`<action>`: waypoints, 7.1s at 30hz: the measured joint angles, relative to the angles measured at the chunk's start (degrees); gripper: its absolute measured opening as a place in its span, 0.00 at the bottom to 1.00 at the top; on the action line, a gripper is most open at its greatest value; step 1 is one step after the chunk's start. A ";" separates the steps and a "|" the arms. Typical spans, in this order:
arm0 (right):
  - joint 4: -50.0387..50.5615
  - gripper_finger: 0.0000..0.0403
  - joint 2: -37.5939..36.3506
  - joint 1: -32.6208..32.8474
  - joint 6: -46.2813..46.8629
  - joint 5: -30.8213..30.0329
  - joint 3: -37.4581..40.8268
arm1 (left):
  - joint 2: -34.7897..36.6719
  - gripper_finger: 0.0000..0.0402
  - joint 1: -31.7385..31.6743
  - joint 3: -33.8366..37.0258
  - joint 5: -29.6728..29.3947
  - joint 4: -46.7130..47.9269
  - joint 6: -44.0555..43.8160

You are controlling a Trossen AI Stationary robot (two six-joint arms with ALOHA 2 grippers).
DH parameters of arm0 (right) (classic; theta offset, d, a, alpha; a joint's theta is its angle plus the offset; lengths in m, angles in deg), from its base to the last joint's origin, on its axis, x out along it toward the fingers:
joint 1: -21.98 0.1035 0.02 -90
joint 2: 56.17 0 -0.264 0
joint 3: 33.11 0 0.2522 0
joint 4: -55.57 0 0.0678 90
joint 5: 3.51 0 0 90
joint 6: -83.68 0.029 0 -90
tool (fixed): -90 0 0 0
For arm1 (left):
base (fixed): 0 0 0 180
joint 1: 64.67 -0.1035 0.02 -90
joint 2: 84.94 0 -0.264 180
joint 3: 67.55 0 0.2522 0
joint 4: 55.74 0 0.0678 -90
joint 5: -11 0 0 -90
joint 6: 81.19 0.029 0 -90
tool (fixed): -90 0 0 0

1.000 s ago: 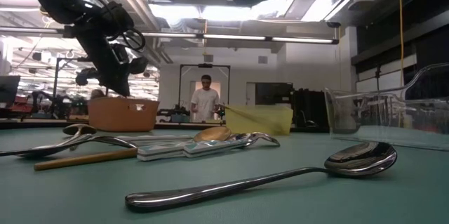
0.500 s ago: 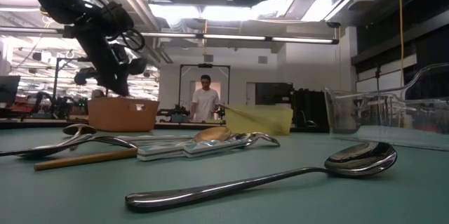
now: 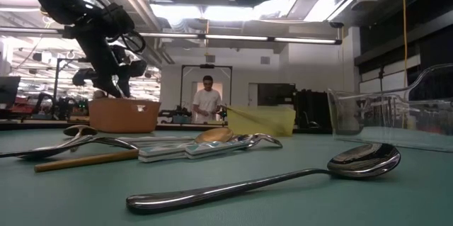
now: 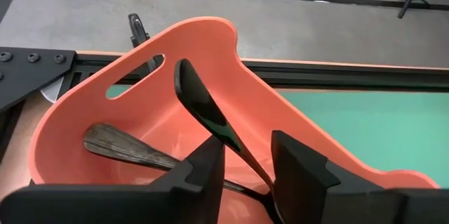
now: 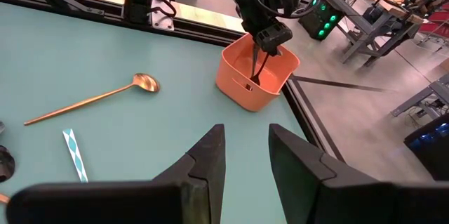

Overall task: Sort silverware by color (type)
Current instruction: Put the black spoon into the orange bin, then put the white patterned spoon into the transparent bin

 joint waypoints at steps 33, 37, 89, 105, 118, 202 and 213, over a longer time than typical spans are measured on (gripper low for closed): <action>0.15 0.26 0.00 0.00 0.00 0.00 0.00 | 0.02 0.25 0.00 0.00 0.58 7.96 2.82; 0.17 0.26 0.00 0.01 0.01 0.00 0.00 | 0.02 0.25 0.00 0.00 1.77 7.87 2.95; 2.14 0.26 0.00 0.01 0.02 -0.02 -0.02 | 9.40 0.25 40.24 0.00 16.20 -4.88 4.42; 2.12 0.26 0.00 0.00 0.02 0.00 -0.02 | 9.35 0.25 52.07 0.00 15.96 -4.86 -0.45; 2.12 0.26 0.00 0.00 0.02 0.00 -0.02 | 9.13 0.25 60.39 0.00 14.42 -4.86 -0.60; 2.10 0.26 0.00 0.02 0.00 0.00 -0.02 | -27.56 0.08 70.53 0.11 -4.04 -25.00 2.40; 1.46 0.26 0.00 0.01 -0.01 2.15 -0.02 | -26.48 0.08 66.54 -0.09 -3.59 -30.28 2.94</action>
